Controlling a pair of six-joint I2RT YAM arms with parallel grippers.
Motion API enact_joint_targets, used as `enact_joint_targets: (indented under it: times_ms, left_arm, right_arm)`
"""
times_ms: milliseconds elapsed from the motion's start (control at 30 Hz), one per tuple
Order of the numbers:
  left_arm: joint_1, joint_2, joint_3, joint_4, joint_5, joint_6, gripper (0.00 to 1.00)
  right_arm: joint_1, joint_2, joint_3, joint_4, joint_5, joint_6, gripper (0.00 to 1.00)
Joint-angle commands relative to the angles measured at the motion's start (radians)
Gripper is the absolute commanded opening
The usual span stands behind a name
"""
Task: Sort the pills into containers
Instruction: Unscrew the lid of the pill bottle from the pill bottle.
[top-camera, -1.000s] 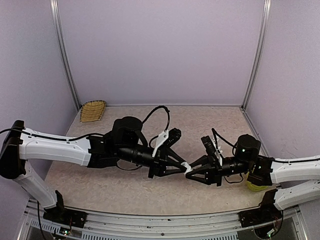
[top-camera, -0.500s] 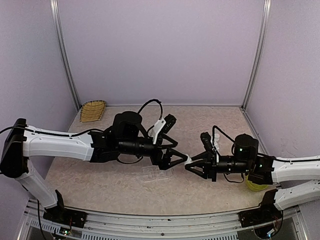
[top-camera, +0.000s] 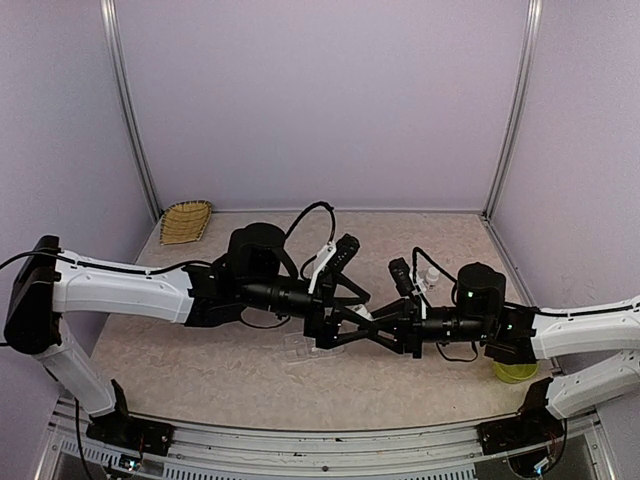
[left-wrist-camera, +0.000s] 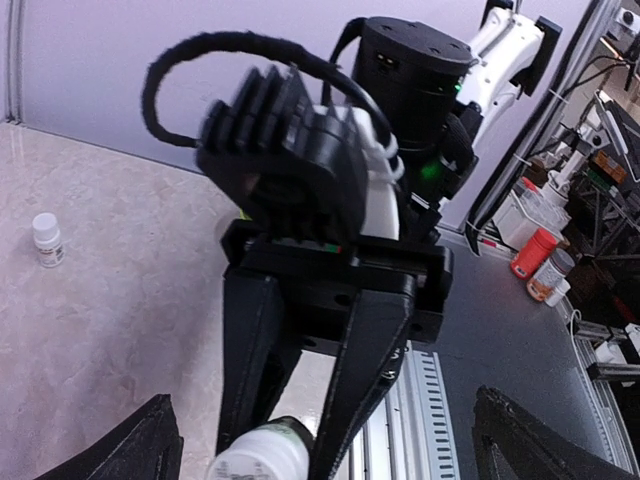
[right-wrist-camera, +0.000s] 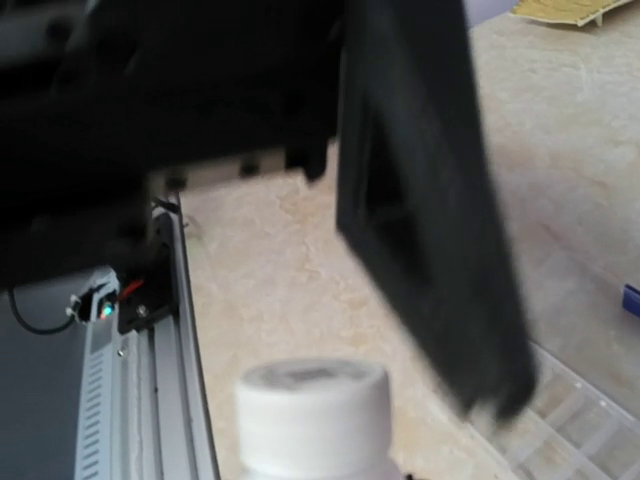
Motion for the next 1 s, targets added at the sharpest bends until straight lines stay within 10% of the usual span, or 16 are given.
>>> enact_joint_targets:
  times_ms: [0,967]
  left_arm:
    - [-0.017,0.020,0.012,0.041,0.079,0.029,0.99]
    - [-0.041,-0.045,-0.062,0.106,-0.013,0.076,0.99]
  right_arm:
    - [0.010,0.014,0.020,0.081,-0.019,0.040,0.24]
    - [0.010,0.037,-0.015,0.085,0.063,0.112,0.27]
